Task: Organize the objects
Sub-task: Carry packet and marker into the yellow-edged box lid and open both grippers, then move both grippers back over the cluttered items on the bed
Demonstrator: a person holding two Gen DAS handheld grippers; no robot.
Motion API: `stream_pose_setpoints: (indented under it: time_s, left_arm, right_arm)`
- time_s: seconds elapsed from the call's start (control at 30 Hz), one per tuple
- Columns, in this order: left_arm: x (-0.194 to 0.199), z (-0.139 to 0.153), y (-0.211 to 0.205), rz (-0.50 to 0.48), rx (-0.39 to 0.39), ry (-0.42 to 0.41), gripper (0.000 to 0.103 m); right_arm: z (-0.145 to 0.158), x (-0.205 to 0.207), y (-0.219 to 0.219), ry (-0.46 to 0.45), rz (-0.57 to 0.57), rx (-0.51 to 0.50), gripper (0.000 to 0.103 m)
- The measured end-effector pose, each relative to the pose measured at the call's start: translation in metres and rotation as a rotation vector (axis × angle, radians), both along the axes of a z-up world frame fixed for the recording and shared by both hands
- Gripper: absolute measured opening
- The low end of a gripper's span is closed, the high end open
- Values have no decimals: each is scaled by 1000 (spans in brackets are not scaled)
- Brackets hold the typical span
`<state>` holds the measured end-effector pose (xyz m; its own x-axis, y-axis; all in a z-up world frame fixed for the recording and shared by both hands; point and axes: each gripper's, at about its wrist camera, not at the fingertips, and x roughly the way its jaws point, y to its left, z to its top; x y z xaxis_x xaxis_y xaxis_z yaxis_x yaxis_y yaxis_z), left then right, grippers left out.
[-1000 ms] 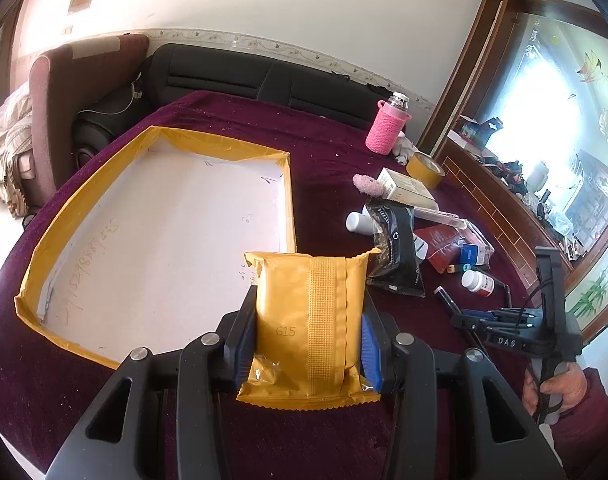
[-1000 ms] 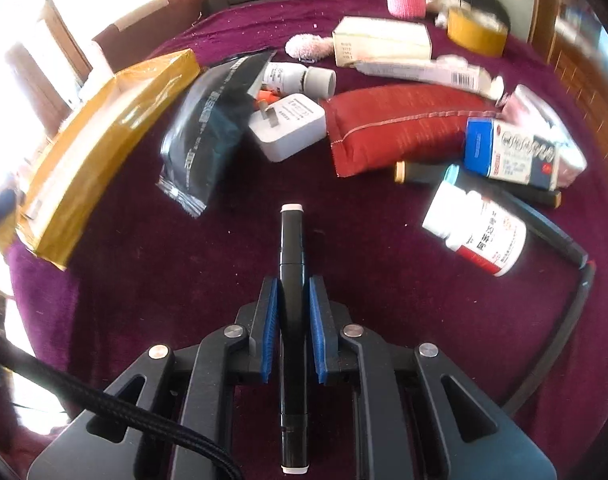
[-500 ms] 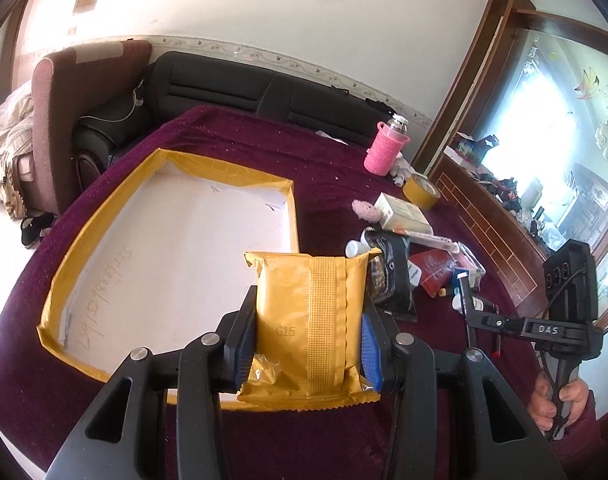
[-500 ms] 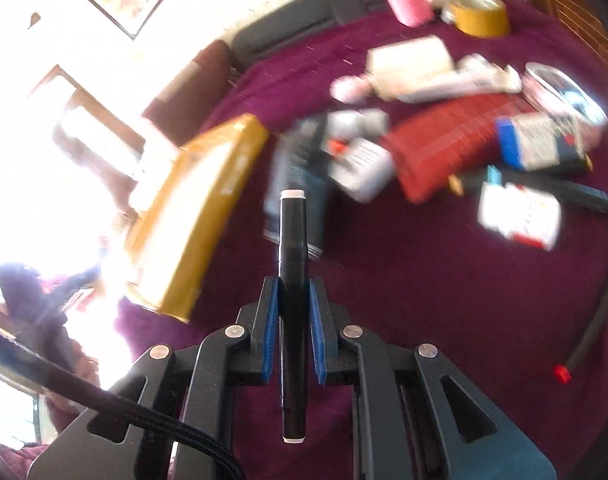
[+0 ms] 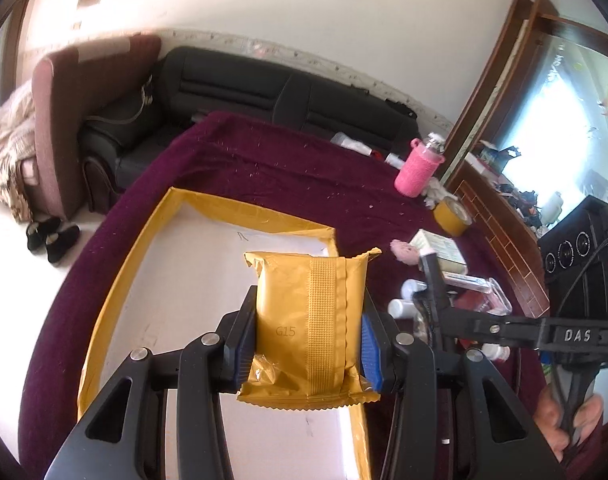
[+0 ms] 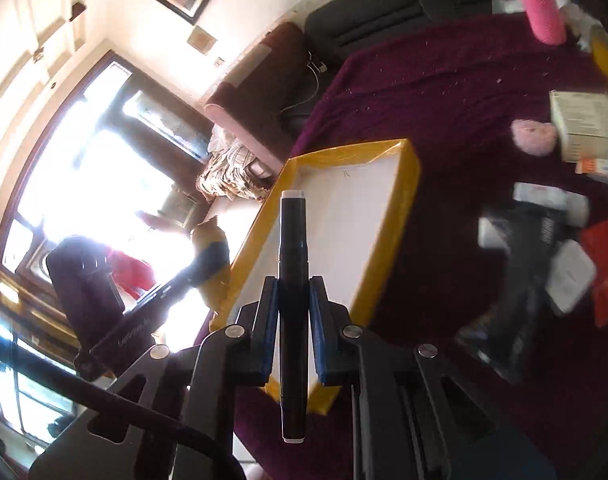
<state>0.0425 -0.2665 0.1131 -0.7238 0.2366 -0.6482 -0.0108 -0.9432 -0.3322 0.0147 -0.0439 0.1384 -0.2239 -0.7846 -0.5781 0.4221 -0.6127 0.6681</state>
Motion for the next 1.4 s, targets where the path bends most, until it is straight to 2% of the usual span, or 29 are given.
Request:
stream_pose_setpoints:
  time_s: [0.07, 0.13, 0.33, 0.67, 0.73, 0.83, 0.87, 1.0, 1.13, 1.2, 1.3, 1.4]
  left_arm:
    - [-26, -15, -4, 15, -7, -53, 39]
    - [-46, -30, -10, 24, 16, -99, 39]
    - [-88, -71, -17, 40, 73, -188, 38]
    - [-125, -94, 1, 30, 17, -229, 38]
    - [-128, -95, 1, 52, 4, -228, 41]
    - [-133, -97, -3, 67, 22, -243, 53]
    - [-134, -96, -5, 72, 36, -244, 57]
    - [-124, -89, -12, 115, 70, -234, 58]
    - [-89, -86, -21, 203, 130, -201, 66]
    - [-75, -93, -23, 231, 159, -212, 66]
    - [-54, -102, -30, 268, 231, -213, 66]
    - [-39, -104, -32, 283, 241, -213, 66]
  right_arm:
    - [-13, -25, -25, -25, -32, 42, 13]
    - [-29, -50, -44, -54, -62, 91, 13]
    - [-65, -99, -66, -102, -134, 209, 13]
    - [-65, -114, -73, -50, -161, 341, 13]
    - [-67, -116, -70, -60, -165, 343, 13]
    - [-64, -117, -68, -66, -171, 344, 14]
    - [-62, -115, -66, -60, -175, 345, 15]
    - [-44, -102, -56, -8, -195, 334, 27]
    - [-14, -73, -34, 121, -230, 342, 41]
    - [-6, -58, -24, 170, -249, 345, 49]
    - [1, -32, -7, 209, -265, 334, 49]
    - [1, -15, 7, 201, -283, 305, 49]
